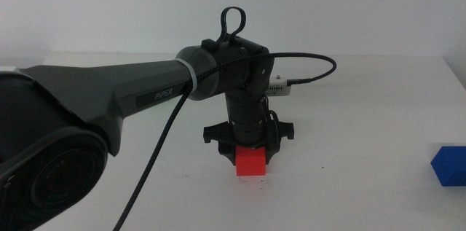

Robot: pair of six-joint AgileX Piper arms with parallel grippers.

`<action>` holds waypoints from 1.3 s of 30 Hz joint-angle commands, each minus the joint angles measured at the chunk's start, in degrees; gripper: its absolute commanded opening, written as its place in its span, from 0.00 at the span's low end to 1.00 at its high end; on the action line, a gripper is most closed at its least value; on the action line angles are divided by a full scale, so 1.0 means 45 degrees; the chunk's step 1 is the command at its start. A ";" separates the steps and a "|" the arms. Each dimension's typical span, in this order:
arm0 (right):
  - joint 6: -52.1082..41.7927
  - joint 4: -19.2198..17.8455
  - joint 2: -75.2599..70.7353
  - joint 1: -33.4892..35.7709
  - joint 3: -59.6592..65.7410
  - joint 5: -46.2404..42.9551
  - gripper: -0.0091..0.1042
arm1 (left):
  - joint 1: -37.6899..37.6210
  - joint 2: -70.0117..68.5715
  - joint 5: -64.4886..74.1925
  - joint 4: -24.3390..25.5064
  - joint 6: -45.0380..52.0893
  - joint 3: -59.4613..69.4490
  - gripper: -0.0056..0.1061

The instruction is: Stack red cubes first, then green, then blue cubes in a specific spot.

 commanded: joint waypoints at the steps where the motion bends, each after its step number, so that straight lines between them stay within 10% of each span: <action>1: -0.0131 -0.0089 -0.0049 0.0054 0.0044 -0.0135 0.90 | 0.0025 -0.0044 -0.0196 -0.0135 0.0066 0.0195 0.04; 21: -0.0131 -0.0089 -0.0049 0.0054 0.0044 -0.0135 0.90 | 0.0025 0.0068 -0.0740 -0.0424 0.0112 0.0491 0.22; 23: -0.0131 -0.0089 -0.0049 0.0054 0.0044 -0.0135 0.90 | 0.0025 0.0068 -0.0689 -0.0442 0.0449 0.0491 0.69; 27: -0.0131 -0.0089 -0.0049 0.0054 0.0044 -0.0135 0.90 | 0.0171 -0.0339 -0.0301 -0.0389 0.0991 0.0432 0.89; 39: -0.0131 -0.0089 -0.0049 0.0054 0.0044 -0.0135 0.90 | 0.3907 -0.4500 -0.0008 0.2413 0.2297 0.0432 0.89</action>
